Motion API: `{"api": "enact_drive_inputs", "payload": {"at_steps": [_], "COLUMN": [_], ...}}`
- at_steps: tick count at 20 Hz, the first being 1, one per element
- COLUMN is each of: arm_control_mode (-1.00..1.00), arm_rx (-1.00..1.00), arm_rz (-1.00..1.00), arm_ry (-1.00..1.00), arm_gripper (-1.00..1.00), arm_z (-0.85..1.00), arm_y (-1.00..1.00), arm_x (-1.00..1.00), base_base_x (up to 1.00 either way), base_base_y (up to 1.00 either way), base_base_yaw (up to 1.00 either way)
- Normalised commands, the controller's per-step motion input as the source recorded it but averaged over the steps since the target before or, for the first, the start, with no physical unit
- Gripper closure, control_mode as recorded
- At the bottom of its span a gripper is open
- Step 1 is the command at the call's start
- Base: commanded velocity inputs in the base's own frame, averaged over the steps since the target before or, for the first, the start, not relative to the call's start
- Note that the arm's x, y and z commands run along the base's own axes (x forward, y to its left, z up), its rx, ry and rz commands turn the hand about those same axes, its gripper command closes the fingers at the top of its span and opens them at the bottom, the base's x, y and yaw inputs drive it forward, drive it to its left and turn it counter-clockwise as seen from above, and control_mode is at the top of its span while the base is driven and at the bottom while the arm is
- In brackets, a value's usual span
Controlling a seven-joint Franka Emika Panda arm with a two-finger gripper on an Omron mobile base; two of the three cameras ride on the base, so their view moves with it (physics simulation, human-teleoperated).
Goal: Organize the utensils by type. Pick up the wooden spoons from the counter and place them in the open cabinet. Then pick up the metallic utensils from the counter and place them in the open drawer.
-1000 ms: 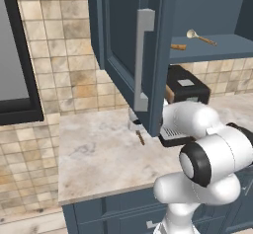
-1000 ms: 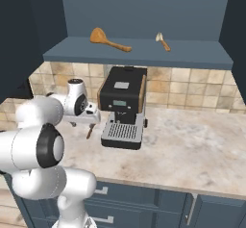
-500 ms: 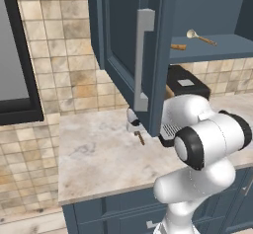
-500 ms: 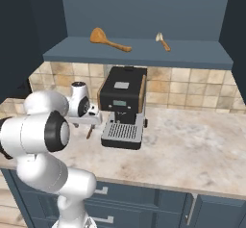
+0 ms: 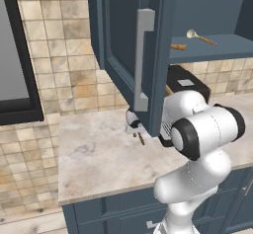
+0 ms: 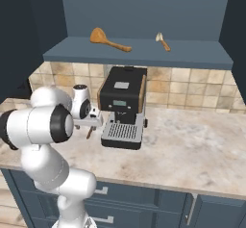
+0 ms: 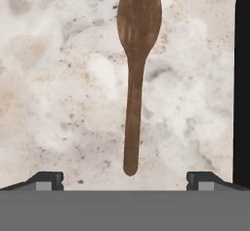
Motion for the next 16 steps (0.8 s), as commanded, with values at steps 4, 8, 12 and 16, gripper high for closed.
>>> {"api": "enact_drive_inputs", "payload": {"at_steps": [4, 8, 12, 16], "arm_control_mode": [-1.00, -1.00, -1.00, -1.00], "arm_rx": [0.00, 0.00, 0.00, 0.00], "arm_rz": [0.00, 0.00, 0.00, 0.00], "arm_ry": [0.00, 0.00, 0.00, 0.00], "arm_gripper": [-1.00, -1.00, -1.00, -1.00], "arm_z": [-0.16, -0.10, -0.08, -0.07], "arm_y": [0.04, 0.06, 0.11, 0.01], "arm_x": [0.17, 0.25, 0.26, 0.21], "base_base_x": [0.00, 0.00, 0.00, 0.00], "base_base_y": [0.00, 0.00, 0.00, 0.00], "base_base_yaw": [0.00, 0.00, 0.00, 0.00]}}
